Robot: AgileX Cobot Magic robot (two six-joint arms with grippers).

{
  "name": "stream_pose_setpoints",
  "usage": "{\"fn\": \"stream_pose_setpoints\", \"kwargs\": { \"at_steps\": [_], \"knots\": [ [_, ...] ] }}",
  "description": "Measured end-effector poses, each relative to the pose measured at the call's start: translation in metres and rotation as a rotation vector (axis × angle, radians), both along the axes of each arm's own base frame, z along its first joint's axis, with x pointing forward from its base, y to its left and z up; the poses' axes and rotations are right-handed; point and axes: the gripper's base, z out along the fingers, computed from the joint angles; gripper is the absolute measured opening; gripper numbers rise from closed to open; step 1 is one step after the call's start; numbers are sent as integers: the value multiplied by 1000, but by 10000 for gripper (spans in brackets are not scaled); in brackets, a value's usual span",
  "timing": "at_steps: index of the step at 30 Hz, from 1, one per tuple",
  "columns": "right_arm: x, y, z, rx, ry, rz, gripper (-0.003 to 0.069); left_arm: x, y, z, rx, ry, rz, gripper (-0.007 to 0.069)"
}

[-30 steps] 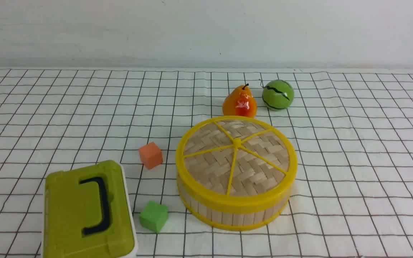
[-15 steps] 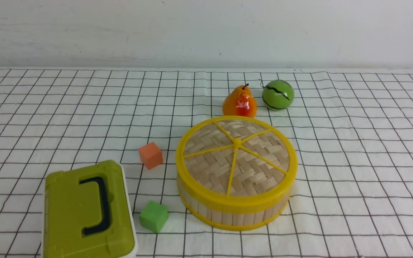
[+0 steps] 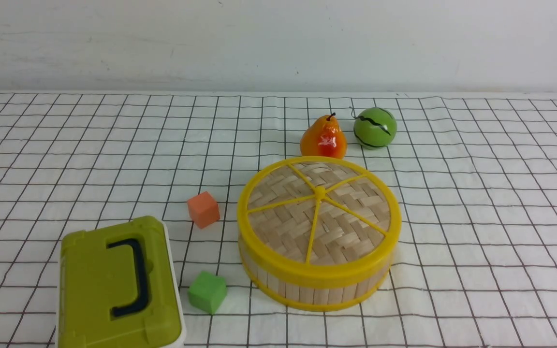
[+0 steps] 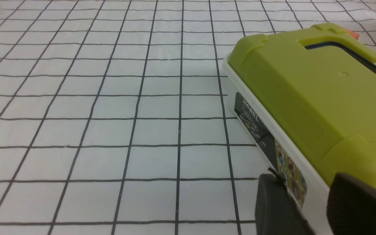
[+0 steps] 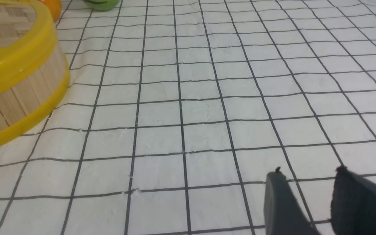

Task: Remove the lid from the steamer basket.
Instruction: Use the right arm to lift the lid of the steamer

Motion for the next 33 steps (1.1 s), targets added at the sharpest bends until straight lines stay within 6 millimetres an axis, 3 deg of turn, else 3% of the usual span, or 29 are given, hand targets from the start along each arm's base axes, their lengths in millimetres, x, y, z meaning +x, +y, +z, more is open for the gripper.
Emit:
{"fn": "stream_pose_setpoints", "kwargs": {
  "at_steps": [7, 13, 15, 16, 18, 19, 20, 21, 28, 33],
  "knots": [
    [0, 1, 0, 32, -2, 3, 239, 0, 0, 0, 0, 0, 0, 239],
    [0, 7, 0, 193, -10, 14, 239, 0, 0, 0, 0, 0, 0, 239],
    [0, 12, 1, 417, -11, 11, 239, 0, 0, 0, 0, 0, 0, 239],
    [0, 13, 1, 440, -12, 10, 239, 0, 0, 0, 0, 0, 0, 239],
    [0, 20, 3, 765, -2, -2, 239, 0, 0, 0, 0, 0, 0, 239],
    [0, 21, 2, 782, -2, -1, 239, 0, 0, 0, 0, 0, 0, 239],
    [0, 25, 5, 974, 4, -8, 239, 0, 0, 0, 0, 0, 0, 239],
    [0, 26, 6, 1040, 3, -9, 239, 0, 0, 0, 0, 0, 0, 239],
    [2, 22, 11, 1068, -70, -22, 239, 0, 0, 0, 0, 0, 0, 239],
    [2, 21, 14, 987, -109, -6, 239, 0, 0, 0, 0, 0, 0, 239]
  ]
}}
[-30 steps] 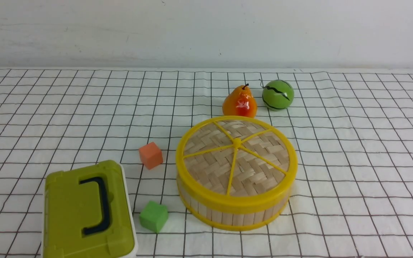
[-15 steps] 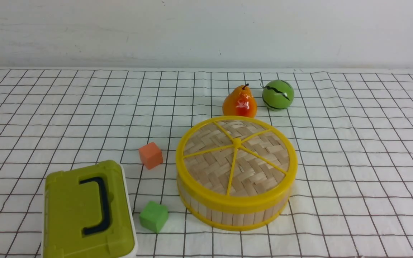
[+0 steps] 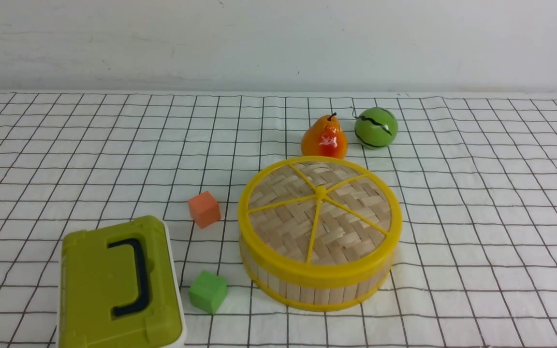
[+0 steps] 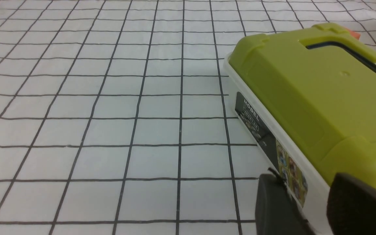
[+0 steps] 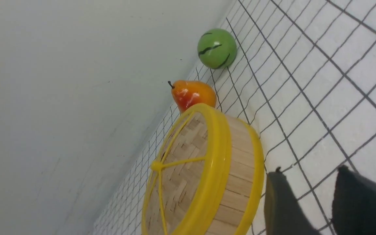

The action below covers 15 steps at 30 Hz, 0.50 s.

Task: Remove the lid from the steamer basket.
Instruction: Use the right arm to lift the lid of the steamer

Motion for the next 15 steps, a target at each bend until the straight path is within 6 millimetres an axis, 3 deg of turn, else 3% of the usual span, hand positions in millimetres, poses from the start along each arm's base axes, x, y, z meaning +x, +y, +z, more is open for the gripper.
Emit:
{"fn": "stream_pose_setpoints", "kwargs": {
  "at_steps": [4, 7, 8, 10, 13, 15],
  "knots": [
    [-6, 4, 35, -245, -110, 62, 187, 0, 0, 0, 0, 0, 0, 239],
    [-8, 7, 73, -454, -133, 123, 91, 0, 0, 0, 0, 0, 0, 239],
    [-8, 8, 75, -461, -129, 135, 76, 0, 0, 0, 0, 0, 0, 239],
    [-3, 10, 105, -608, -85, 206, -3, 0, 0, 0, 0, 0, 0, 239],
    [12, 10, 145, -776, 21, 326, -22, 0, 0, 0, 0, 0, 0, 239],
    [17, 10, 159, -831, 47, 364, -22, 0, 0, 0, 0, 0, 0, 239]
  ]
}}
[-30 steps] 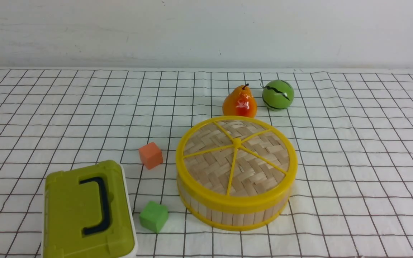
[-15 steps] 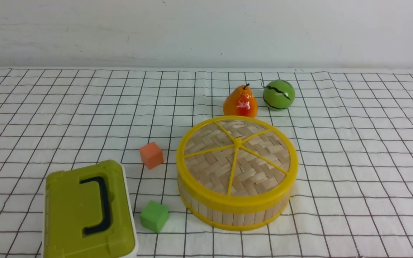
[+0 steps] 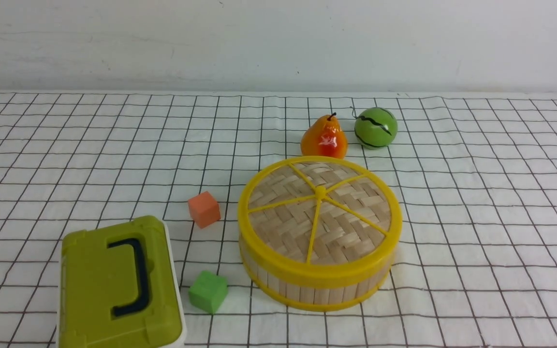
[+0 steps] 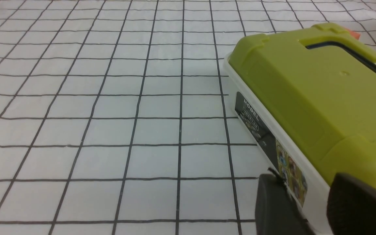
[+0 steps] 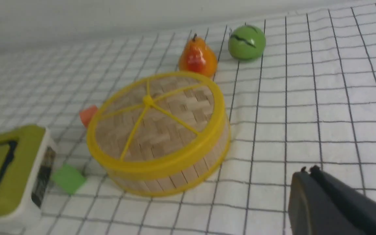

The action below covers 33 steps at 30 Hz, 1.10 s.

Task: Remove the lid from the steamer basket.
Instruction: Use the right arm to lift the lid of the steamer

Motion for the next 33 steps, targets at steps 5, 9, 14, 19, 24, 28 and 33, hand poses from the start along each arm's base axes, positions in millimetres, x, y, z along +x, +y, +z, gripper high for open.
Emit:
{"fn": "stream_pose_setpoints", "kwargs": {
  "at_steps": [5, 9, 14, 19, 24, 28, 33],
  "knots": [
    [39, 0, 37, -168, 204, 148, -22, 0, 0, 0, 0, 0, 0, 239],
    [78, 6, 53, -212, 321, 264, -18, 0, 0, 0, 0, 0, 0, 240],
    [120, 21, 53, -288, 443, 365, -11, 0, 0, 0, 0, 0, 0, 240],
    [179, 56, 43, -424, 532, 391, -11, 0, 0, 0, 0, 0, 0, 240],
    [217, 93, 32, -485, 560, 426, -8, 0, 0, 0, 0, 0, 0, 240],
    [245, 125, 19, -504, 572, 474, 5, 0, 0, 0, 0, 0, 0, 240],
    [277, 162, -4, -527, 585, 528, 95, 0, 0, 0, 0, 0, 0, 240]
  ]
}}
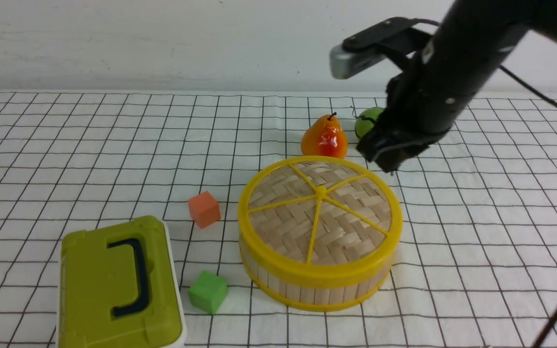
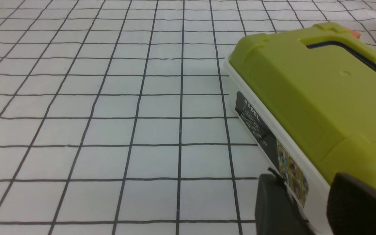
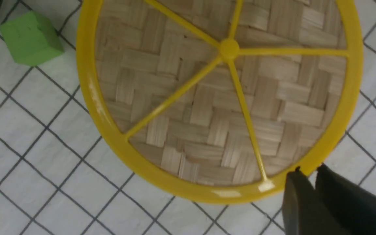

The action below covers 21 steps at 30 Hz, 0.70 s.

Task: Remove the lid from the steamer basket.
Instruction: Use the right arm to lift the lid of the steamer

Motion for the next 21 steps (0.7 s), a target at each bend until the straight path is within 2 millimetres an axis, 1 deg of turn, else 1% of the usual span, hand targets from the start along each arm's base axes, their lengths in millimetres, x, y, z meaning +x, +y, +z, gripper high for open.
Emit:
{"fn": "stream_pose_setpoints", "kwargs": {
  "at_steps": [1, 2, 4, 5, 6, 7, 8, 10, 13, 16, 18, 21],
  "knots": [
    [6, 9, -4, -2, -1, 13, 135, 0, 0, 0, 0, 0, 0, 240],
    [7, 10, -5, -2, -2, 15, 143, 0, 0, 0, 0, 0, 0, 240],
    [18, 30, -13, 1, -8, 45, 259, 0, 0, 0, 0, 0, 0, 240],
    [21, 37, -17, 1, -7, 54, 300, 0, 0, 0, 0, 0, 0, 240],
    [23, 41, -22, -2, -2, 60, 309, 0, 0, 0, 0, 0, 0, 240],
    [28, 49, -28, -3, 2, 68, 359, 0, 0, 0, 0, 0, 0, 240],
    [32, 53, -33, -3, 6, 65, 393, 0, 0, 0, 0, 0, 0, 240],
    [38, 57, -43, -3, 21, 48, 427, 0, 0, 0, 0, 0, 0, 240],
    [45, 59, -59, -38, 38, 28, 439, 0, 0, 0, 0, 0, 0, 240],
    [48, 59, -66, -58, 44, 25, 431, 0, 0, 0, 0, 0, 0, 240],
    [51, 60, -74, -74, 55, 23, 398, 0, 0, 0, 0, 0, 0, 240],
    [52, 60, -78, -80, 61, 22, 346, 0, 0, 0, 0, 0, 0, 240]
  ]
}}
